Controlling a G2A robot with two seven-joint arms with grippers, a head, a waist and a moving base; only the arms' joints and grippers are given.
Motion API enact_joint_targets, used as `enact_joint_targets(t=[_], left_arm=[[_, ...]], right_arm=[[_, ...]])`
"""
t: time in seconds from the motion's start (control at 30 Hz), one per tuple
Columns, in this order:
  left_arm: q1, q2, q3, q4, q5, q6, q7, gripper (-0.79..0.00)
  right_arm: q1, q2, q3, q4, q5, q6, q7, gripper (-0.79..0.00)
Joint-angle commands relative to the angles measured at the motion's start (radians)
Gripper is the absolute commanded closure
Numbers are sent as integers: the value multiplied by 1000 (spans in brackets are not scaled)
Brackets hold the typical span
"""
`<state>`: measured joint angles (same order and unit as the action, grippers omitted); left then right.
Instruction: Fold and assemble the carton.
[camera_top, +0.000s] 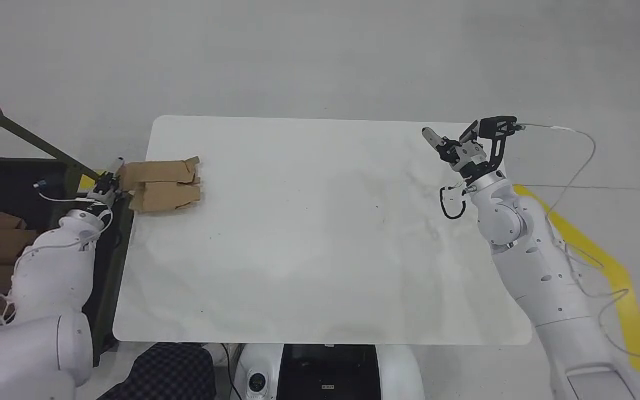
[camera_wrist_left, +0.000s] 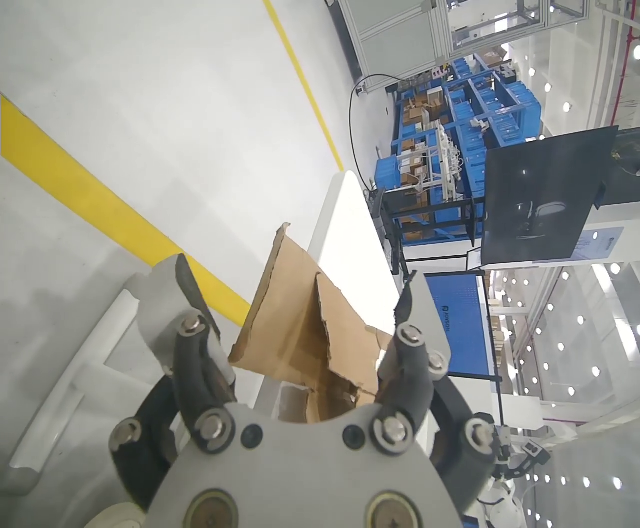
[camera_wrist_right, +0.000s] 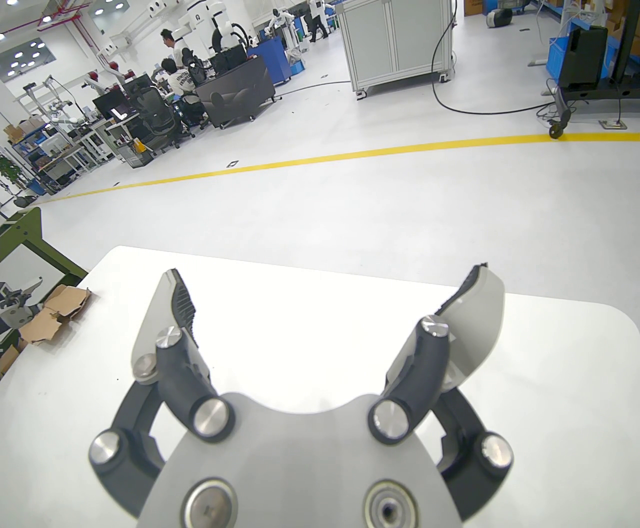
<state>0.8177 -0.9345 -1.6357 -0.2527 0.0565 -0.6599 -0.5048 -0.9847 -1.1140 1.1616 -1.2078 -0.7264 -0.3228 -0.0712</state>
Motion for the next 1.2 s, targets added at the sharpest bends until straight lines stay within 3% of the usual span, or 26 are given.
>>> enact_joint_targets(t=[0.0, 0.4, 0.8, 1.17], left_arm=[[-5, 0, 3, 5, 4, 4, 6, 0], [-25, 22, -28, 9, -42, -21, 9, 0], [-44, 40, -78, -52, -173, -95, -109, 0], [-38, 29, -79, -148, -293, -151, -254, 0]], right_arm=[[0, 0, 0, 0, 0, 0, 0, -785], [0, 0, 0, 0, 0, 0, 0, -785], [0, 0, 0, 0, 0, 0, 0, -785], [0, 0, 0, 0, 0, 0, 0, -785]])
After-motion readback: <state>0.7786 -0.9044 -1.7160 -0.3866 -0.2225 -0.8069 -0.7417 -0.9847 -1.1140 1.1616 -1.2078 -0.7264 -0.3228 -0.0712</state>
